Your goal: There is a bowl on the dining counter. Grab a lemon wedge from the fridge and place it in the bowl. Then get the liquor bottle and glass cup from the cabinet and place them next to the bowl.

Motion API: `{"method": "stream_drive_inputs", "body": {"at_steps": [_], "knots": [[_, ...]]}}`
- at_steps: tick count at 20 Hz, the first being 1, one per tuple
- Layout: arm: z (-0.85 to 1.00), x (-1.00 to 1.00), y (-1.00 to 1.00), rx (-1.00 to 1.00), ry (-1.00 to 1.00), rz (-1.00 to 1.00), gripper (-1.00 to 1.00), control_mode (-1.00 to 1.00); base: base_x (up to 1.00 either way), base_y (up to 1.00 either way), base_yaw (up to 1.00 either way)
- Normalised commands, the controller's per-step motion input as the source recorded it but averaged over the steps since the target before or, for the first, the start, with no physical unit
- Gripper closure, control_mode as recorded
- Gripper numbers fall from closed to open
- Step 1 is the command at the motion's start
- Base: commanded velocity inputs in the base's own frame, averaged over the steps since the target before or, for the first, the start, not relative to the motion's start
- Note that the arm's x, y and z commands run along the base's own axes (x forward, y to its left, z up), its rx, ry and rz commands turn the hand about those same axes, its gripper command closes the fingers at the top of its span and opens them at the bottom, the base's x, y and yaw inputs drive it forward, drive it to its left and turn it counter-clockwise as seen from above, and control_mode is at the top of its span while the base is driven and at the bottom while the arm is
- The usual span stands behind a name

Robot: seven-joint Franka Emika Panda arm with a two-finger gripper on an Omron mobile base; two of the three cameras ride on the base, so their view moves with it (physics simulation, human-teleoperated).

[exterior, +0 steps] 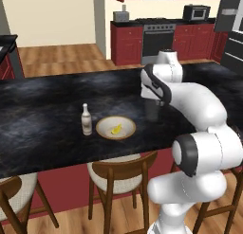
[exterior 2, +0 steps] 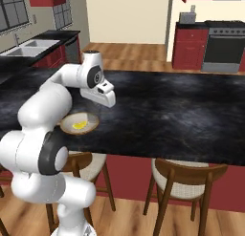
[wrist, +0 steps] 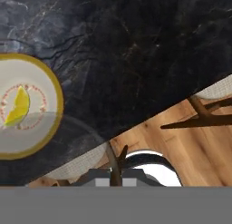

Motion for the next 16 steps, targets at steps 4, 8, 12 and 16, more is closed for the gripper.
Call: {"method": "stream_drive_inputs", "body": {"at_steps": [4,8,12,16], "knots": [[-0.41,0.40,-0.03,0.00,0.00,0.00,1.00,-1.00,0.00,0.00,0.00],[-0.46,0.33,-0.08,0.00,-0.03,0.00,1.00,-1.00,0.00,0.00,0.00],[-0.44,0.31,-0.14,0.00,-0.02,0.00,1.00,-1.00,0.00,0.00,0.00],[-0.46,0.23,-0.04,0.00,0.00,0.00,1.00,-1.00,0.00,0.00,0.00]]}}
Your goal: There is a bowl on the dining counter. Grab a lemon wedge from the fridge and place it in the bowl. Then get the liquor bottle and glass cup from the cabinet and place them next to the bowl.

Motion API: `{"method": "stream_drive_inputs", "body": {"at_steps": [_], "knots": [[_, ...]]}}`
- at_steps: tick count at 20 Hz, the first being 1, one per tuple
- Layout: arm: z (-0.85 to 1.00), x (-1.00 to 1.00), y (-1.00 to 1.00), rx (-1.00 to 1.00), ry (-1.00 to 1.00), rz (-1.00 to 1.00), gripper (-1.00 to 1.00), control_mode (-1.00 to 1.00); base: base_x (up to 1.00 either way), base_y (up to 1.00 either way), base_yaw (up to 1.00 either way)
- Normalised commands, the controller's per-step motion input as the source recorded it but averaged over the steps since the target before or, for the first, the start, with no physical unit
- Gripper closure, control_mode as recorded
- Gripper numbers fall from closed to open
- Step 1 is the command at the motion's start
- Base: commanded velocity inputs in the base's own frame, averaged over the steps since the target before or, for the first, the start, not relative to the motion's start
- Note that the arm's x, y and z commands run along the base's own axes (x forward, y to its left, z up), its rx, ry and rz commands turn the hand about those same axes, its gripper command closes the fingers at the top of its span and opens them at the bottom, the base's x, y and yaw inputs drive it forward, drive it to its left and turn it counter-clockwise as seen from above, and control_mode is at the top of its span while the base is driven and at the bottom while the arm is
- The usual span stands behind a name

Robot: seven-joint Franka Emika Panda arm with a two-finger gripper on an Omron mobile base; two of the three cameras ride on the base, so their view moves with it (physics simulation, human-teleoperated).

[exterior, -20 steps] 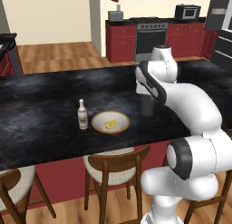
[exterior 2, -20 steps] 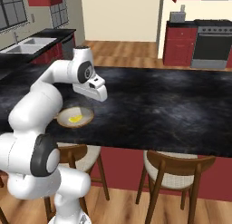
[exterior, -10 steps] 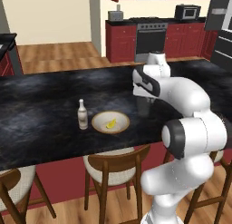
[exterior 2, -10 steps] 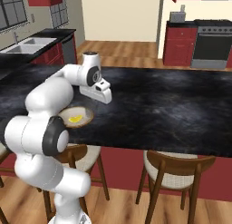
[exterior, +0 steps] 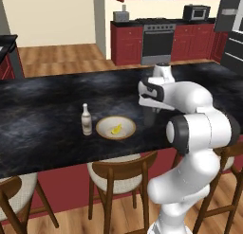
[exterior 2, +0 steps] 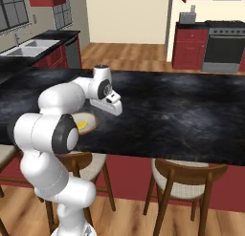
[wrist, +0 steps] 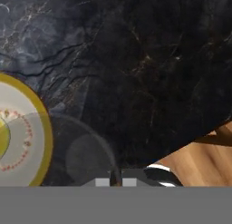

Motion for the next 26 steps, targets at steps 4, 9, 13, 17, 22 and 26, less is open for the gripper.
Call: {"method": "stream_drive_inputs", "body": {"at_steps": [4,9,13,17,22,26], "knots": [[-0.44,0.19,0.00,0.01,0.00,0.00,1.00,-1.00,0.00,0.00,0.00],[-0.46,0.30,0.00,0.01,0.00,0.00,1.00,-1.00,0.00,0.00,0.00],[-0.43,0.41,0.00,0.00,0.00,0.00,1.00,-1.00,0.00,0.00,0.00],[-0.41,0.47,0.00,0.00,0.00,0.00,1.00,-1.00,0.00,0.00,0.00],[-0.30,0.53,0.00,0.00,-0.01,0.00,1.00,-1.00,0.00,0.00,0.00],[-0.17,0.44,0.00,0.00,-0.05,0.00,1.00,-1.00,0.00,0.00,0.00]]}}
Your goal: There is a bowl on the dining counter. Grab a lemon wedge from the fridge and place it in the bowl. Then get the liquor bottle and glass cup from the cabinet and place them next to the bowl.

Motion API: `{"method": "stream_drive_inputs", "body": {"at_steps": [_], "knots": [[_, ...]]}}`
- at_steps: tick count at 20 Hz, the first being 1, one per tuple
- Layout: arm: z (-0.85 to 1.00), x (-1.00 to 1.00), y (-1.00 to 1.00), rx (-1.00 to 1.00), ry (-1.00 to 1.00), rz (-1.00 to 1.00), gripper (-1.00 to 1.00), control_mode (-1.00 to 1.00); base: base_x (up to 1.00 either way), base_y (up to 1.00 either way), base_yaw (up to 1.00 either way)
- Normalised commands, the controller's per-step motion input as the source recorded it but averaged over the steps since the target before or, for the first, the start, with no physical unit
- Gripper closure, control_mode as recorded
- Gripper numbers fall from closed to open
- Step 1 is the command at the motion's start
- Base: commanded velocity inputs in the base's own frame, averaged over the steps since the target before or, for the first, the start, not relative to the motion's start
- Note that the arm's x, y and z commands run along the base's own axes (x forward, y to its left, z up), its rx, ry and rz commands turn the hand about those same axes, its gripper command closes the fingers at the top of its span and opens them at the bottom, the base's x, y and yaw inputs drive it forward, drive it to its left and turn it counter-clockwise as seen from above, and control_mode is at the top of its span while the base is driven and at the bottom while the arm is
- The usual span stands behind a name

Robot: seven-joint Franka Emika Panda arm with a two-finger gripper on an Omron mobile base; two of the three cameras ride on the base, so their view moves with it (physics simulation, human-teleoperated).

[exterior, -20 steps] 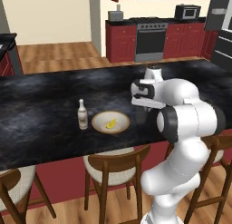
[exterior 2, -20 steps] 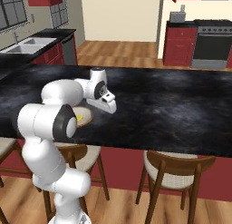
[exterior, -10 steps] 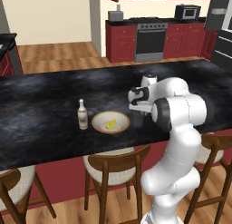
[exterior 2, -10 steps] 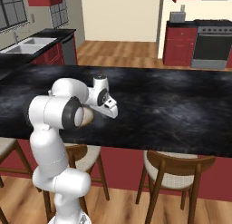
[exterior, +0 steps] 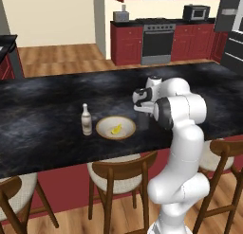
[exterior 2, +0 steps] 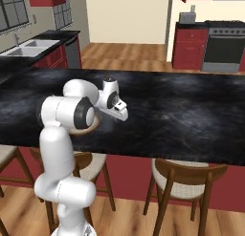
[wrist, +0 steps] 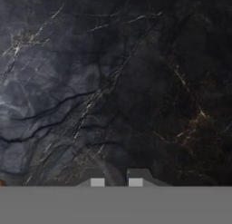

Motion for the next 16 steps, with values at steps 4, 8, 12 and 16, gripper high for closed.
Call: {"method": "stream_drive_inputs", "body": {"at_steps": [4,8,12,16], "knots": [[-0.20,0.24,0.00,0.00,-0.07,0.00,1.00,-1.00,0.00,0.00,0.00],[-0.32,0.00,0.00,0.00,-0.06,0.00,1.00,-1.00,0.00,0.00,0.00],[-0.40,-0.10,0.00,0.00,-0.05,0.00,-1.00,-1.00,0.00,0.00,0.00],[-0.26,-0.07,0.00,0.00,-0.06,0.00,-1.00,-1.00,0.00,0.00,0.00]]}}
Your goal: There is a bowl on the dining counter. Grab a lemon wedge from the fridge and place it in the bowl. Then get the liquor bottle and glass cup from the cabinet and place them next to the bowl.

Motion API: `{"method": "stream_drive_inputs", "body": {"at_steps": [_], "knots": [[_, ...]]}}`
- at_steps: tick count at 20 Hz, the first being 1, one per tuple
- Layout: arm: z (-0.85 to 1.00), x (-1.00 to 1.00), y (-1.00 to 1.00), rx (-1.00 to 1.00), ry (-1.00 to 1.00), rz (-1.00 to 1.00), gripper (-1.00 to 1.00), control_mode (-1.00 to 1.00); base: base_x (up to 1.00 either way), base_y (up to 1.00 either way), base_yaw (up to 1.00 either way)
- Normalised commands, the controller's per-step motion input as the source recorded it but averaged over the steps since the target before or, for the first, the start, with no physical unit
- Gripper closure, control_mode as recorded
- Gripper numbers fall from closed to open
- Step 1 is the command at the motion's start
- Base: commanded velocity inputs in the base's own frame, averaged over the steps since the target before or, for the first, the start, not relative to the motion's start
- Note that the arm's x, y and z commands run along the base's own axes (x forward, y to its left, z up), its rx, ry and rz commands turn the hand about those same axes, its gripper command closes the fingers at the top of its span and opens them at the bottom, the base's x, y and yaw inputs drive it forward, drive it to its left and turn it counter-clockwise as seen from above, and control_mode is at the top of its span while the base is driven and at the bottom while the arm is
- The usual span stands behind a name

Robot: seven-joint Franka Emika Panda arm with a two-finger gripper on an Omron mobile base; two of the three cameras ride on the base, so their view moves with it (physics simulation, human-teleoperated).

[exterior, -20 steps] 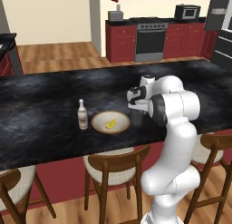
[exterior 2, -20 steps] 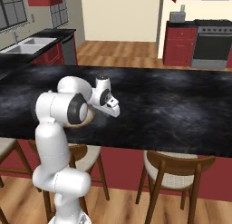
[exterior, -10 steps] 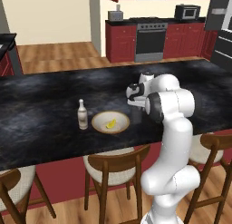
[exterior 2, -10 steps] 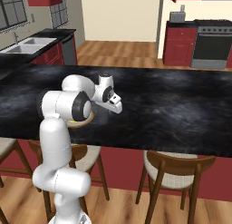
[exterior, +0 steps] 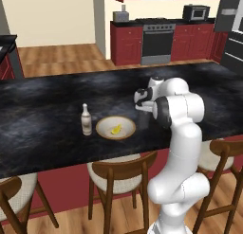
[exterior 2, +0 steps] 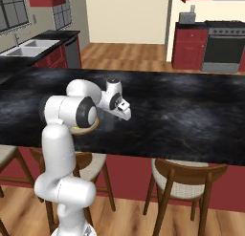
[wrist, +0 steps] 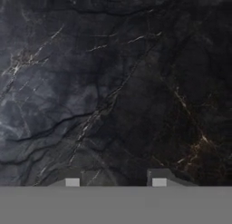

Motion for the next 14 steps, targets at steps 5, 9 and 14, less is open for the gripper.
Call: {"method": "stream_drive_inputs", "body": {"at_steps": [5,9,14], "knots": [[-0.02,-0.09,0.00,0.00,-0.11,0.00,-1.00,-1.00,0.00,0.00,0.00],[0.07,-0.24,0.01,0.01,-0.16,0.00,-1.00,-1.00,0.00,0.00,0.00],[0.36,-0.49,0.07,0.02,-0.23,0.00,-1.00,-1.00,0.00,0.00,0.00]]}}
